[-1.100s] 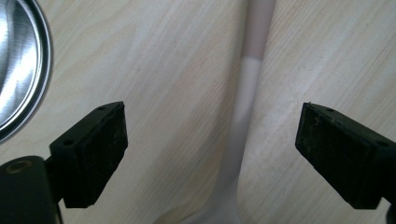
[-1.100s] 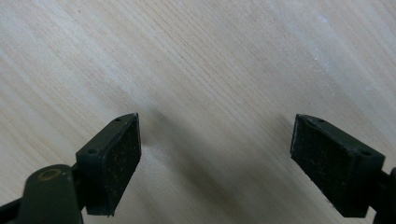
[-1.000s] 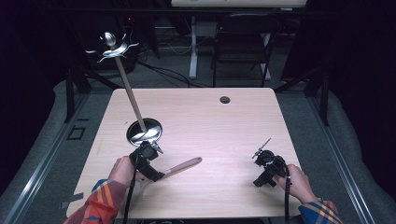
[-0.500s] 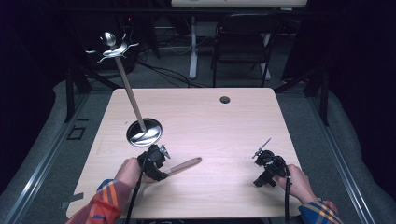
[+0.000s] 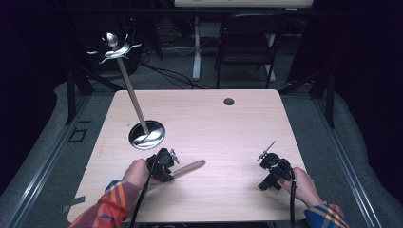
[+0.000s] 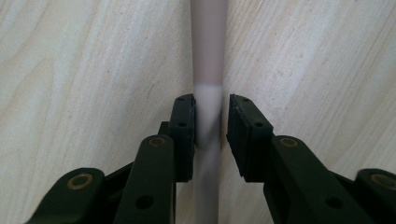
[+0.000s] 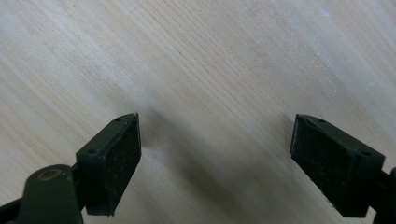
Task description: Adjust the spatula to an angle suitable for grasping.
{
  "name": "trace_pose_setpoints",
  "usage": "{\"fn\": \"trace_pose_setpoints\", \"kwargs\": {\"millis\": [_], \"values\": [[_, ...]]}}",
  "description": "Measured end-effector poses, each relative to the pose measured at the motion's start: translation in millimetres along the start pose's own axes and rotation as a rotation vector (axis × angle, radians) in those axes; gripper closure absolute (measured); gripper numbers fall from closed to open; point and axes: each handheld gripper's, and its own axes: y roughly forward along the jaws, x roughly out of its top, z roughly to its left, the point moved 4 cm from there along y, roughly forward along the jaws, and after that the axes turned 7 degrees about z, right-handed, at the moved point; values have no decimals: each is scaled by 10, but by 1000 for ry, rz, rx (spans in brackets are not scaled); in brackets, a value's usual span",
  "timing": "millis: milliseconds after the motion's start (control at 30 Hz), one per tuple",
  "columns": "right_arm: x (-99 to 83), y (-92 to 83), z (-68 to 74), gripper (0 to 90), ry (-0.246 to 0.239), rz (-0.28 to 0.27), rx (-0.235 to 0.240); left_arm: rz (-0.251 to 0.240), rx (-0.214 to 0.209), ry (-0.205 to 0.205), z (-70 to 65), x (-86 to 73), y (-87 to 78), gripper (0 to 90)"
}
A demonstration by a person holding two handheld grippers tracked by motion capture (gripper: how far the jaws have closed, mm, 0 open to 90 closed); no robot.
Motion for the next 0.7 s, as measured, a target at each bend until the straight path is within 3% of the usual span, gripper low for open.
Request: {"fn": "trace_pose_setpoints", "kwargs": {"millis": [400, 700], "values": [[0, -10, 6, 160, -3, -7, -9, 29, 8, 15, 17, 18, 36, 764], [-3, -17, 12, 161, 1, -23, -12, 14, 11, 22, 14, 12, 43, 767]]}}
